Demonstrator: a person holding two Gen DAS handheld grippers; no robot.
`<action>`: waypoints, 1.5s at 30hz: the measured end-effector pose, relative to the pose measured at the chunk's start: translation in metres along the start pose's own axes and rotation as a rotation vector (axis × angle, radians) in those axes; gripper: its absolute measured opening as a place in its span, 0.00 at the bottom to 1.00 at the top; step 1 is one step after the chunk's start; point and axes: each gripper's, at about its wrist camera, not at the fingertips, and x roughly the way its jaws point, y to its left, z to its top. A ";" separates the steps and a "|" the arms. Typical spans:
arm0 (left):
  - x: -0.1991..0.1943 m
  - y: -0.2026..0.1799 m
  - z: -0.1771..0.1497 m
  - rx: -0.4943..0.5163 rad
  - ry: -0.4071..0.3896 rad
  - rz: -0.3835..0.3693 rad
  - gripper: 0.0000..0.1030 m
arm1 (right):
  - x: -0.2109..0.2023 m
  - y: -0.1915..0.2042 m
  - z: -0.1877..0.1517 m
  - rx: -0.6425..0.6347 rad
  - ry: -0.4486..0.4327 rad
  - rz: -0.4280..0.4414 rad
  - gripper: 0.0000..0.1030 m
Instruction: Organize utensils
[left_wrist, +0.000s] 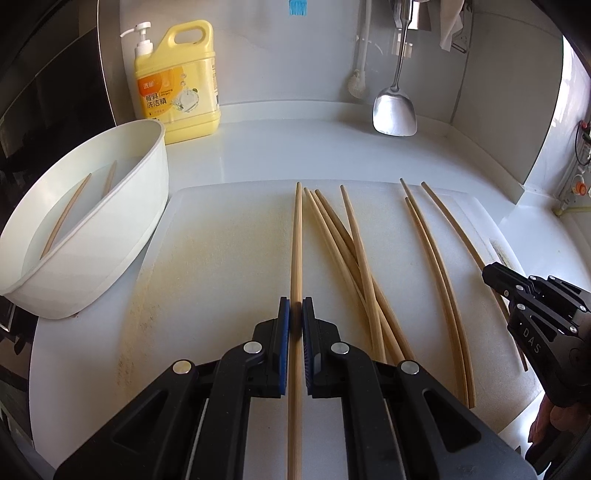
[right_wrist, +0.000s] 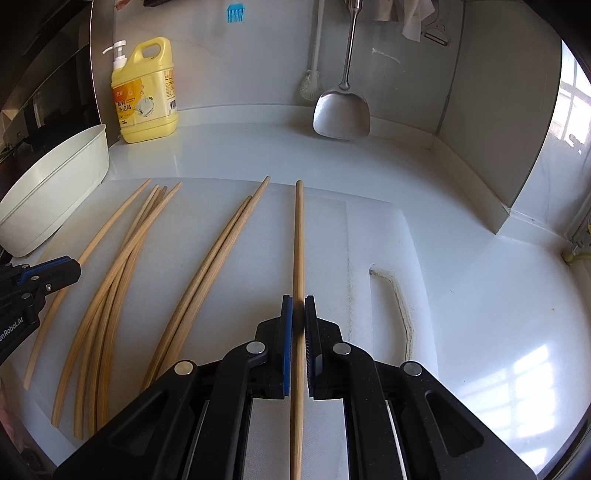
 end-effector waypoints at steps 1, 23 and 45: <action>0.001 0.000 0.000 0.000 0.004 0.000 0.07 | 0.000 0.000 0.000 0.000 0.002 0.001 0.06; 0.009 0.004 0.002 -0.029 0.029 -0.044 0.25 | 0.016 -0.005 0.012 0.037 0.033 0.058 0.51; 0.019 0.003 0.015 0.010 0.031 0.005 0.28 | 0.022 0.004 0.022 -0.001 0.041 0.079 0.31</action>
